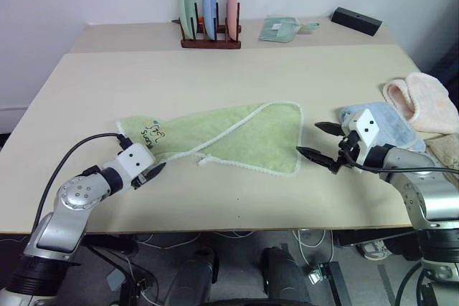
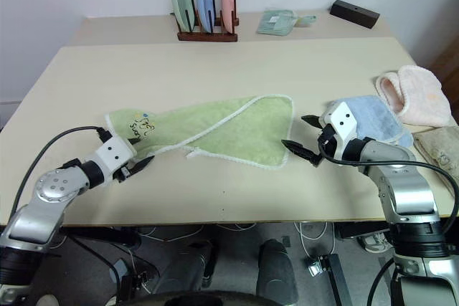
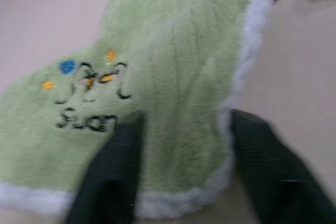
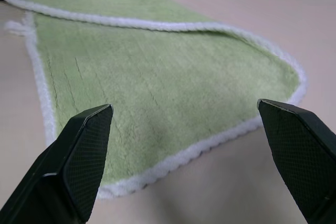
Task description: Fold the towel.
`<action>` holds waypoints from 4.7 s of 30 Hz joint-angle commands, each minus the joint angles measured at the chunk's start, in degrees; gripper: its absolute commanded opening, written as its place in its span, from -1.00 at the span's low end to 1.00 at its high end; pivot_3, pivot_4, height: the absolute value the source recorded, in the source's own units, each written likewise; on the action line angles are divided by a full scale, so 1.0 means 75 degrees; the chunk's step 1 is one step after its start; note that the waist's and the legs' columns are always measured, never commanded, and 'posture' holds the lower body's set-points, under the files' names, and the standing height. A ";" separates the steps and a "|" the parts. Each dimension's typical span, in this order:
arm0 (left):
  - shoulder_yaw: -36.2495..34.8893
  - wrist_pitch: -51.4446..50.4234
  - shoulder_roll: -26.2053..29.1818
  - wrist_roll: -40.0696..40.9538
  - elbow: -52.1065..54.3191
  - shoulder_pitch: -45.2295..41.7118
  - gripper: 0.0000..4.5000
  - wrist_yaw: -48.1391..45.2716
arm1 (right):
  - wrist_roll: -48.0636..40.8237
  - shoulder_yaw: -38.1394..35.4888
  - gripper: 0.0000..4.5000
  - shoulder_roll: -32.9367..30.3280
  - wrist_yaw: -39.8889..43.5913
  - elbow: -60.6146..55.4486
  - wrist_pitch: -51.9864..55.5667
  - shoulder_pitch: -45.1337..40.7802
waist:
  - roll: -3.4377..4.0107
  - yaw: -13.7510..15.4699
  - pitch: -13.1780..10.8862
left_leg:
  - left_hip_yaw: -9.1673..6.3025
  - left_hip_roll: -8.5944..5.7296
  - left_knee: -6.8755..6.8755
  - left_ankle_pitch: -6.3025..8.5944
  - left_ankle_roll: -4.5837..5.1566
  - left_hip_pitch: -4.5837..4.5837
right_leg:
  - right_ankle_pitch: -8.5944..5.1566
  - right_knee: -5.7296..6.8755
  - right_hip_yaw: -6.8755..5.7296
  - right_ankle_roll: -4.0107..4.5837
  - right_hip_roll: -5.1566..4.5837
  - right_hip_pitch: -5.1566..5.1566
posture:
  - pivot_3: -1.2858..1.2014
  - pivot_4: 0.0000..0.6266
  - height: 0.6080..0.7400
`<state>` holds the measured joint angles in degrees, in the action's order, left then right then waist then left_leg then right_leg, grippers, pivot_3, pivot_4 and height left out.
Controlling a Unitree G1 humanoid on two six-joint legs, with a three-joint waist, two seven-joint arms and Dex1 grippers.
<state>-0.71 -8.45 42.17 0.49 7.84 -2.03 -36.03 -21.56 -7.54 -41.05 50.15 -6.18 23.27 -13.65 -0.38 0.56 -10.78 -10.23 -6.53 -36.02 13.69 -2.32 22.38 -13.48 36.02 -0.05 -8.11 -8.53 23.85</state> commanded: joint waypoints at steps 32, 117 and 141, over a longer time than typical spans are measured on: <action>-0.1935 0.0422 0.0351 0.0151 0.0974 0.2086 -1.00 -0.0123 | 0.4187 0.2653 0.45 0.1785 -0.0556 0.9585 -0.5589 -0.6577 | -0.0008 -0.0233 -0.0011 | 0.0032 0.0010 0.0037 -0.0005 -0.0008 0.0006 | 0.0005 0.0008 0.0032 0.0008 0.0012 0.0052 | 0.03 -0.52 0.94; -0.1458 0.0418 0.1019 0.1111 -0.3816 -0.1744 -1.00 -0.1909 | 0.3885 0.2915 -0.98 0.1096 0.1458 0.8313 -0.5556 -0.6240 | -0.0036 -0.0387 -0.0032 | 0.0274 0.0174 0.0002 0.0010 -0.0025 0.0001 | 0.0107 0.0008 0.0162 0.0062 0.0156 0.0120 | 0.03 -0.52 0.94; -0.3927 -0.1208 0.0210 0.2684 -0.1913 -0.0611 1.00 0.0251 | 0.1851 0.0741 0.98 -0.0245 0.0937 0.3040 -0.1838 -0.3619 | -0.0037 -0.0388 -0.0028 | 0.0270 0.0186 0.0000 0.0017 -0.0028 0.0009 | 0.0108 0.0012 0.0172 0.0060 0.0162 0.0131 | 0.03 -0.52 0.94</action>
<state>-27.16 -17.09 43.80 19.55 -8.88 -7.06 -35.50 -3.00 1.03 -42.14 56.90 24.07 2.15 -41.66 -0.66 -2.35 -10.99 -8.20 -5.13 -36.02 13.82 -2.53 22.44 -12.68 36.11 1.24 -7.66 -7.32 24.83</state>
